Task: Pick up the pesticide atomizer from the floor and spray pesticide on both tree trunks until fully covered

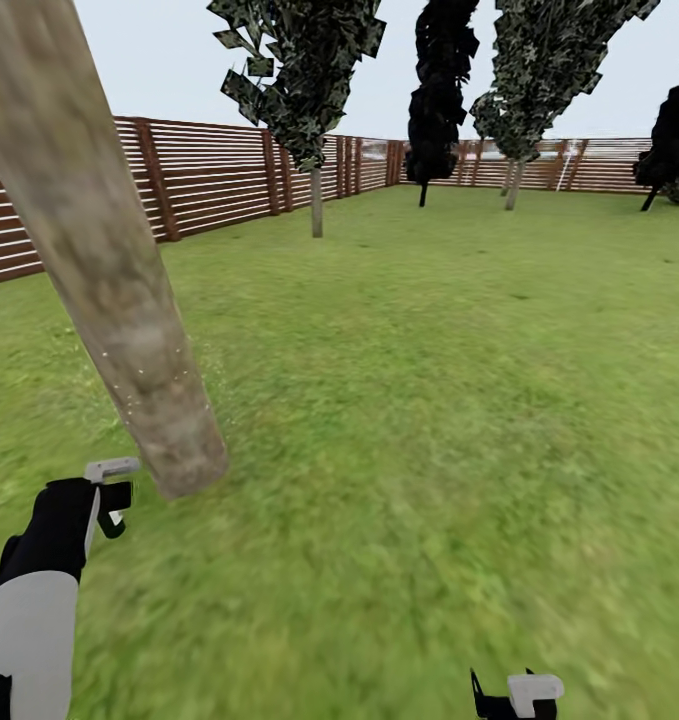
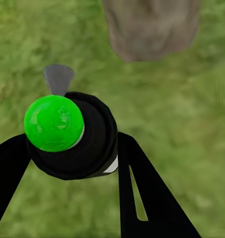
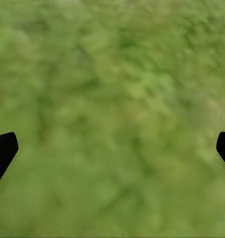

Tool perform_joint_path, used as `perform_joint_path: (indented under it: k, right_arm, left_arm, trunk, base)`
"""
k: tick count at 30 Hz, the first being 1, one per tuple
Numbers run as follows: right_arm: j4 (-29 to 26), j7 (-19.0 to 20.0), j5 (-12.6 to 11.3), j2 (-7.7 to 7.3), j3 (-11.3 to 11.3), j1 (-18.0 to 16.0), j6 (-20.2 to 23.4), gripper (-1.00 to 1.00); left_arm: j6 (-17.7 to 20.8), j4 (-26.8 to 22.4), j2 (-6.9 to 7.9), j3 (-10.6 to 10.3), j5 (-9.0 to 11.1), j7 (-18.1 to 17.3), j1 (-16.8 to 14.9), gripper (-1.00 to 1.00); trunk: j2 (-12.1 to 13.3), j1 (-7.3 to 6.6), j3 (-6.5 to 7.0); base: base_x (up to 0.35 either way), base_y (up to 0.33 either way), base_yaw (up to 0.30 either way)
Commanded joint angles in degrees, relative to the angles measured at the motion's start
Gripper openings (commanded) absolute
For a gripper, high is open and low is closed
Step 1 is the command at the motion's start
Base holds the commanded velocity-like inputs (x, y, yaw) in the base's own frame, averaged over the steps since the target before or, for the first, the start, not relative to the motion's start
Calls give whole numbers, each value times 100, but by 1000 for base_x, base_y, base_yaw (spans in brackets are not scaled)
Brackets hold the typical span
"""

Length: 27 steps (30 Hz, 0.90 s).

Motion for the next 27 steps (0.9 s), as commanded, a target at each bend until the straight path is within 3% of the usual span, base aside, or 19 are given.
perform_joint_path:
  k: [1,9,13,23,27]
  right_arm:
    - [0,0,0,0,0,0,0,100]
    - [0,1,0,0,2,0,0,100]
    - [0,-3,0,0,0,0,0,100]
    - [0,0,0,0,1,0,0,100]
    - [0,1,0,0,5,0,0,100]
  left_arm:
    - [0,-2,0,5,-3,0,0,-100]
    - [-25,-20,18,-6,-9,-10,8,-100]
    - [-260,17,1,-37,-18,0,13,-100]
    - [-282,19,0,-27,-47,0,15,-100]
    - [-307,25,18,-22,-72,-13,57,-100]
  trunk:
    - [0,0,0]
    - [0,0,0]
    - [0,0,0]
    - [0,0,0]
    - [0,0,0]
  base:
    - [206,-204,277]
    - [46,-149,271]
    - [79,-98,35]
    - [209,-214,2]
    - [129,-255,230]
